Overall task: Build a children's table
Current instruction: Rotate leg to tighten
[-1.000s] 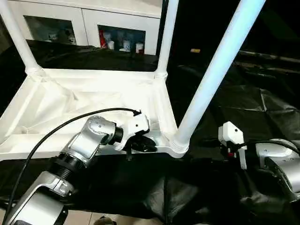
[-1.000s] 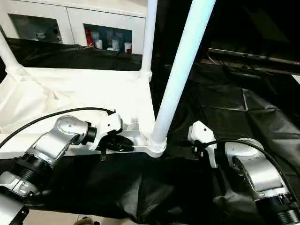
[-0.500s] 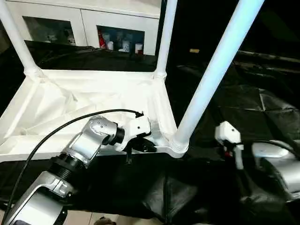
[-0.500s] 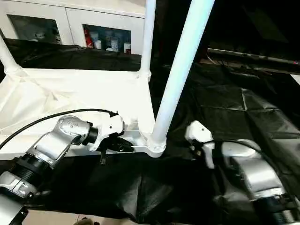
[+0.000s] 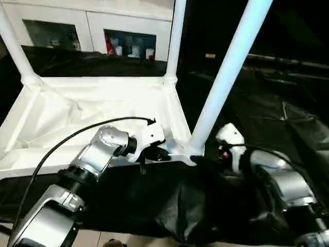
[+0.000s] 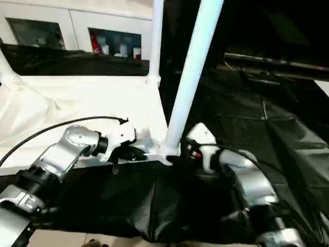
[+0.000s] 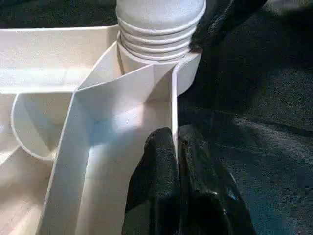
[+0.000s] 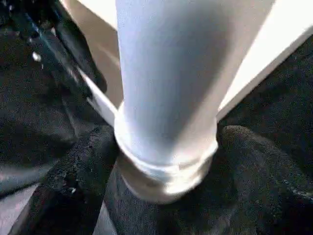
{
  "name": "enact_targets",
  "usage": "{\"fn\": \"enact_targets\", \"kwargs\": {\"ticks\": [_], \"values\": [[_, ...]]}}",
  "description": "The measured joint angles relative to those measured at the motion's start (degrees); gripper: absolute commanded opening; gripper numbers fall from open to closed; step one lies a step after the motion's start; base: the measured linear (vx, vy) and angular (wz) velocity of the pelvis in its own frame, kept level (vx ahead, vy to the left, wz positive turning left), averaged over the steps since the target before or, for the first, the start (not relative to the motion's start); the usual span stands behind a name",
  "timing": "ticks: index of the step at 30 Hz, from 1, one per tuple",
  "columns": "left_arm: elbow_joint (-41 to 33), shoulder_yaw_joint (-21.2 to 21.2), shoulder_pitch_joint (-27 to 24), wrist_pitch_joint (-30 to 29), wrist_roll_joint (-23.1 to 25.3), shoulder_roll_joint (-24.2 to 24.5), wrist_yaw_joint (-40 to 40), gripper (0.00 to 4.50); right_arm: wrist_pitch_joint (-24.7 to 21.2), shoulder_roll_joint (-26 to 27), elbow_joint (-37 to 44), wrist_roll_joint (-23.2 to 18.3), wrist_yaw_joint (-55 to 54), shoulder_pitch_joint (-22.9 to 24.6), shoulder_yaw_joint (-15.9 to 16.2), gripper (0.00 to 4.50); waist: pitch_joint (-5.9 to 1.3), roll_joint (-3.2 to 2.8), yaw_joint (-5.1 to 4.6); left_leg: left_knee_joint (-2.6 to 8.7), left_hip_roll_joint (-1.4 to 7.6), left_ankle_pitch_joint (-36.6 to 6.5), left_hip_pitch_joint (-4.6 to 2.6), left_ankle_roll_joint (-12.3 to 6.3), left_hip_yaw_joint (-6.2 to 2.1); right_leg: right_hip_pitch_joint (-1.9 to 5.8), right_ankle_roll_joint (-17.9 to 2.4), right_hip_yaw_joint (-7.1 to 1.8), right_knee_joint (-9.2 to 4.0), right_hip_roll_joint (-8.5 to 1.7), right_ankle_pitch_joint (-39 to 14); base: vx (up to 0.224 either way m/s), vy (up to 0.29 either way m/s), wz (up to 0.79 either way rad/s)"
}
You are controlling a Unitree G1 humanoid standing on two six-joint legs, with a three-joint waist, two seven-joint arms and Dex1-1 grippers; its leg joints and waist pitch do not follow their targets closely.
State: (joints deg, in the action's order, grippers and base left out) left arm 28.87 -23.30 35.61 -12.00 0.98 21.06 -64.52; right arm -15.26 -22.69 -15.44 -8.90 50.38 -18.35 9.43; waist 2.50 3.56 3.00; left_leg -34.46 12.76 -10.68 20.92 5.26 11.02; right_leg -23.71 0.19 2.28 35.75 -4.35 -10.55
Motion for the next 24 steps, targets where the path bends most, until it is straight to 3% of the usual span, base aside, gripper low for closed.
{"fn": "enact_targets", "kwargs": {"ticks": [6,12,20,24], "values": [[0.2,0.0,0.0,0.4,0.1,-0.1,0.0,0.0,1.0,1.2,-1.2,-0.3,0.0,-1.1,-0.1,3.56,0.0,0.0,0.04,0.03,0.0,0.0,-0.02,0.0,0.07,0.0,0.0,0.01,0.01,0.0,0.0,0.0,0.0,0.0],[0.4,0.2,0.0,0.7,0.3,-0.1,0.2,0.0,2.2,1.5,-1.9,-0.3,0.1,-1.4,-0.1,2.87,0.0,0.01,0.02,0.03,0.0,0.0,-0.02,0.0,0.05,0.0,0.1,0.0,0.0,0.0,-0.1,0.0,0.0,0.0],[0.8,0.4,0.0,0.9,0.3,0.0,0.2,0.0,3.1,2.0,-2.8,-0.5,0.0,-1.4,-0.1,2.72,0.0,0.01,-0.04,0.04,0.0,0.0,-0.03,0.0,0.02,0.0,0.1,0.0,-0.01,0.0,-0.1,0.0,0.0,0.0],[2.7,1.8,0.5,0.9,0.9,-1.8,2.9,0.0,3.4,5.4,-4.6,-0.4,-5.0,-1.5,-2.0,2.72,-0.02,0.03,-0.4,0.07,-0.01,0.0,-0.07,0.0,0.02,0.01,0.1,-0.01,-0.03,0.0,-0.1,0.0,0.0,0.0]]}}
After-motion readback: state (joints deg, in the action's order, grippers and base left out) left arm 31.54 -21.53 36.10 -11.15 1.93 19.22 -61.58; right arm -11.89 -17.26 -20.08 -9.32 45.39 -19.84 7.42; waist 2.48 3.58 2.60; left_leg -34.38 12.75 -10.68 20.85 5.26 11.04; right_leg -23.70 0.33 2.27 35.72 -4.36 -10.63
